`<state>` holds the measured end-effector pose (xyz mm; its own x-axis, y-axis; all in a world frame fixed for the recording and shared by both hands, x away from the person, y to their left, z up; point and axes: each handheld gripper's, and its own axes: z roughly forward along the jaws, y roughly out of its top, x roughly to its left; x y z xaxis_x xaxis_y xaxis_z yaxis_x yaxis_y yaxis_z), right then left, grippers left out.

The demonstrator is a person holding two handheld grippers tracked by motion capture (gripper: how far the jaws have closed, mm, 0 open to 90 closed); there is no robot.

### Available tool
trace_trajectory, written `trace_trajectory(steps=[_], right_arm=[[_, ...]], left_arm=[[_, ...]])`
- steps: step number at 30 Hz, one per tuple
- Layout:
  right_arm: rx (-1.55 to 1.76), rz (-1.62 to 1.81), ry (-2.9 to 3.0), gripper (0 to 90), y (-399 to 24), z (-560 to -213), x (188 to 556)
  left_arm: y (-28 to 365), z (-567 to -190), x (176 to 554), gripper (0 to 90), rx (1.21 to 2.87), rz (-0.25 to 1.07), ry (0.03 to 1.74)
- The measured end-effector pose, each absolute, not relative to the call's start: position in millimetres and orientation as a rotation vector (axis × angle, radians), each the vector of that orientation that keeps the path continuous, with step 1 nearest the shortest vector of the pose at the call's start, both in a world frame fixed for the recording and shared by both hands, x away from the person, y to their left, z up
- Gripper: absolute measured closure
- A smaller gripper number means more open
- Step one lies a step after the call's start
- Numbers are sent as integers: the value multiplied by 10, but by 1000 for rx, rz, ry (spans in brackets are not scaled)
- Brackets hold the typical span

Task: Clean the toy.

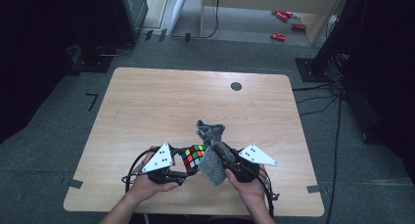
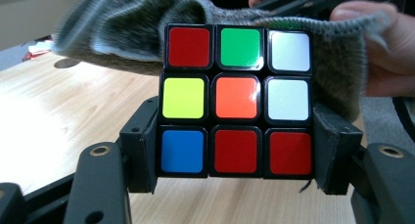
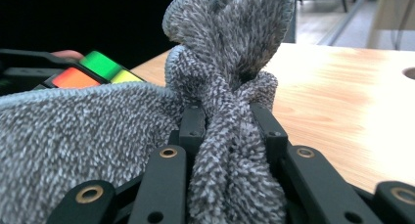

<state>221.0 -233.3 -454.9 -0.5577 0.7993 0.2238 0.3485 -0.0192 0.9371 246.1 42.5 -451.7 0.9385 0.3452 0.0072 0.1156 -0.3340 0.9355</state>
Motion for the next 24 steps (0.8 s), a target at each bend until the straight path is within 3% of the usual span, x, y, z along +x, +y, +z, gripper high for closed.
trace_trajectory(steps=[7, 17, 24], right_arm=[[1071, 1725, 1850, 721, -2211, -4321, 2069], [1093, 1607, 1859, 727, -2253, -4487, 2148], [1039, 1685, 1823, 724, -2234, -4338, 2075]], left_arm=[[293, -4589, 2415, 345, 1979, 264, 313], [443, -4494, 2462, 345, 1887, 243, 347], [321, -4603, 2422, 345, 1972, 257, 314]])
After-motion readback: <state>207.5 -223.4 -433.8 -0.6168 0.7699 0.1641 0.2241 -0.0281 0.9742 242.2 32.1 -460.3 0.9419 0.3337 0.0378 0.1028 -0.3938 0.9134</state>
